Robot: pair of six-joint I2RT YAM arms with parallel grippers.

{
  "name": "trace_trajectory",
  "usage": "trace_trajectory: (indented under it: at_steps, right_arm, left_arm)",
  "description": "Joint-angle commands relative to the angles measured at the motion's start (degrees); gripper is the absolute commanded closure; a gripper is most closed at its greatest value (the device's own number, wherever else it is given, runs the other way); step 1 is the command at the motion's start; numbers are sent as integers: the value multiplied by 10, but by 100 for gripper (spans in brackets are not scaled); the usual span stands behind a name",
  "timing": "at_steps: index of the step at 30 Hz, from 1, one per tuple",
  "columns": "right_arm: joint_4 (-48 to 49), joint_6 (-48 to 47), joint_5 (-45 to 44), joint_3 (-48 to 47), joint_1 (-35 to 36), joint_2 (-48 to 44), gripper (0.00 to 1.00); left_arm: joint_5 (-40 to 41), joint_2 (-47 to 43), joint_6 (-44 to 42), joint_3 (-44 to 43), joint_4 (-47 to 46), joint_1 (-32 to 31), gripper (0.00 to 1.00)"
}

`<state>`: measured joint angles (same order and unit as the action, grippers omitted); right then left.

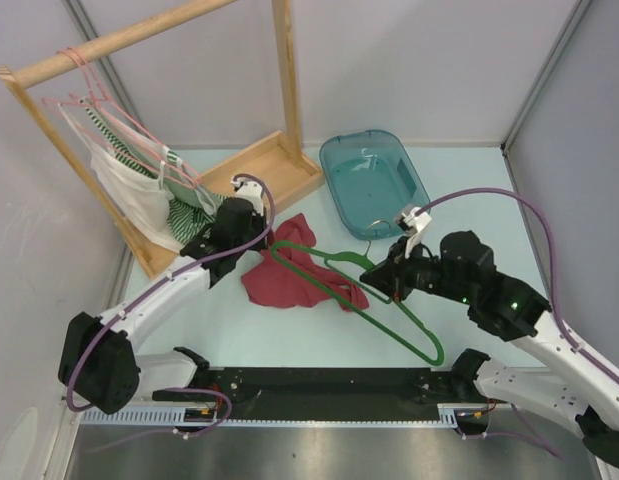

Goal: Place the tank top on the hanger

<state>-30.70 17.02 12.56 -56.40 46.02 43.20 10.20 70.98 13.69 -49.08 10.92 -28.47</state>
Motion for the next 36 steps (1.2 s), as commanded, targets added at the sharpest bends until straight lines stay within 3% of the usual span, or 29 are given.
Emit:
trace_trajectory:
  at_steps: [1,12,36]
  right_arm:
    - [63,11,-49,4,50,32,100]
    - [57,-22,-104,-14,70,57,100]
    - [92,-63,-73,2,69,101,100]
  left_arm:
    - [-1,-47,18,7,18,-5,100]
    - [17,-84,19,23,60,-13,100]
    - [3,-125,21,8,114,-54,100]
